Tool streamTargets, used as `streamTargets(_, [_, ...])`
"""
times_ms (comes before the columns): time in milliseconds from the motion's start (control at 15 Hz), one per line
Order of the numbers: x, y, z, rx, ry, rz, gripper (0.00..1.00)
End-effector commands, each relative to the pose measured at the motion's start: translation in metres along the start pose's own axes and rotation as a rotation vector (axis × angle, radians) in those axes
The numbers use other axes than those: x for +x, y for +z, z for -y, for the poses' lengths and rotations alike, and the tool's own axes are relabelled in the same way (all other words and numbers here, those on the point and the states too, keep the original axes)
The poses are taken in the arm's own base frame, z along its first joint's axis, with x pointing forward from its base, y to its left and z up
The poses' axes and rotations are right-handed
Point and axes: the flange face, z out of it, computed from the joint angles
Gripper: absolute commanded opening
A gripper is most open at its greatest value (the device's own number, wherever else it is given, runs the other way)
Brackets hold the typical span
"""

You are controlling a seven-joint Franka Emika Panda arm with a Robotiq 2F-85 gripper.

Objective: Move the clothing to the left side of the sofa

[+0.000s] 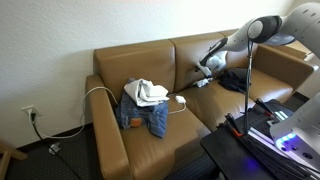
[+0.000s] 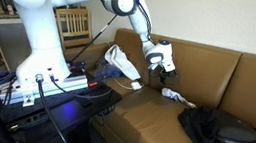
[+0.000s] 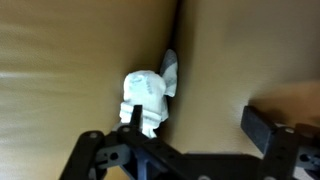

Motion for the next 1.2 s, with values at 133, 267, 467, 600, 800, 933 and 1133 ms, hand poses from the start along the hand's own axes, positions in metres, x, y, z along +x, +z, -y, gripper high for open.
streamTargets(133, [-0.044,0.047,-0.011,-0.116,-0.041,-0.020,1.00])
streamTargets(267, [-0.039,0.048,-0.014,-0.136,-0.032,-0.029,1.00])
streamTargets(467, [-0.030,0.051,-0.020,-0.125,0.000,-0.061,1.00])
streamTargets(600, [-0.026,0.052,-0.021,-0.107,0.003,-0.083,1.00])
streamTargets(800, [-0.030,0.051,-0.020,-0.121,-0.003,-0.067,1.00])
streamTargets(933, [-0.010,0.022,-0.017,-0.098,0.020,-0.006,1.00])
streamTargets(1133, [-0.038,0.054,-0.034,-0.151,0.016,-0.033,1.00])
